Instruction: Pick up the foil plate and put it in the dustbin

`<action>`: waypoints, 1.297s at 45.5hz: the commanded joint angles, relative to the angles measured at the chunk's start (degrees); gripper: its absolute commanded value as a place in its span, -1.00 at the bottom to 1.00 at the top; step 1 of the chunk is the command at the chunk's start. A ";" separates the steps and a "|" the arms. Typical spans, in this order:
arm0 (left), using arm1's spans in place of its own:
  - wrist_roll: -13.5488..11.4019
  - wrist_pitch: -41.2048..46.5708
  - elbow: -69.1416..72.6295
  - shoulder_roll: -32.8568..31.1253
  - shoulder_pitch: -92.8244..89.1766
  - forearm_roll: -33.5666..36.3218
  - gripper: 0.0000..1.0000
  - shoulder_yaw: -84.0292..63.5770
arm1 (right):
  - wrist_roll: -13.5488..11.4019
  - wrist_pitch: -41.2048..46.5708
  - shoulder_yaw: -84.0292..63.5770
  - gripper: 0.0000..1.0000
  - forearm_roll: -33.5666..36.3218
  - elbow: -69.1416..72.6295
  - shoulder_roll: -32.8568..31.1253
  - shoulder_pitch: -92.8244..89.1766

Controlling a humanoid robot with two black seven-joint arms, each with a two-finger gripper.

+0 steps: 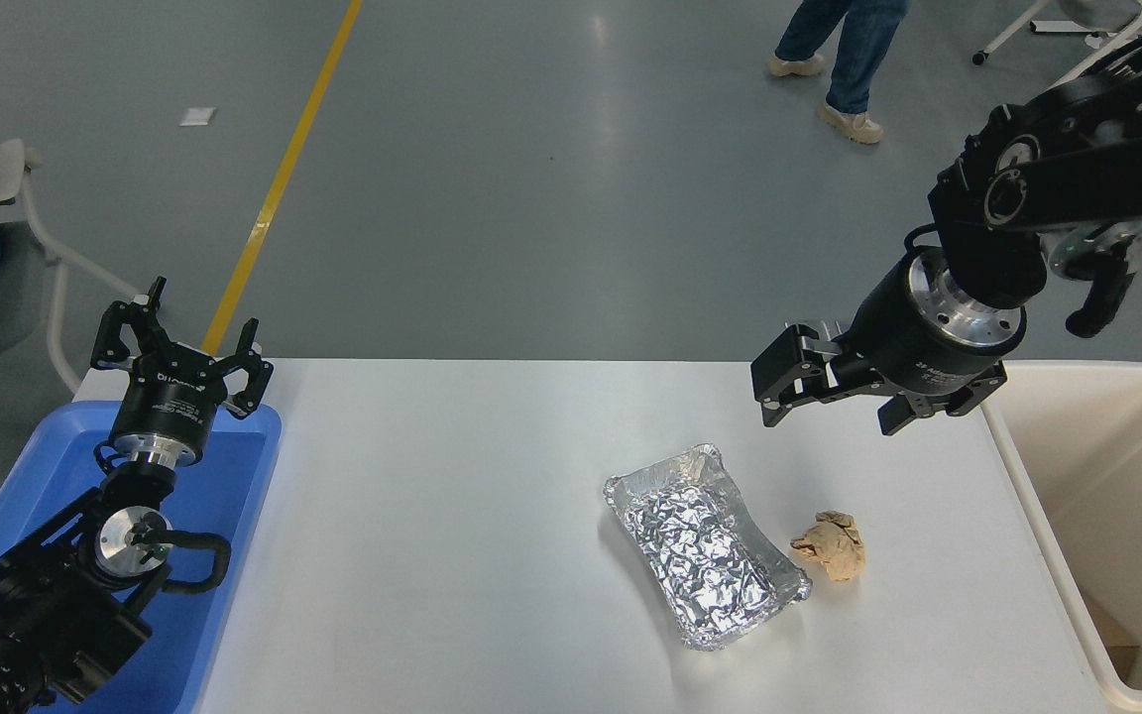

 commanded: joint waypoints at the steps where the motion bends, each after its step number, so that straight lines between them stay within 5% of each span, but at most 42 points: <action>1: -0.01 0.00 0.00 0.00 -0.06 0.00 0.98 0.00 | 0.00 0.00 0.18 1.00 0.01 -0.01 0.04 0.01; 59: -0.01 0.00 0.00 0.00 -0.06 0.00 0.98 0.00 | 0.18 0.00 -0.26 1.00 1.15 -2.56 2.06 -2.19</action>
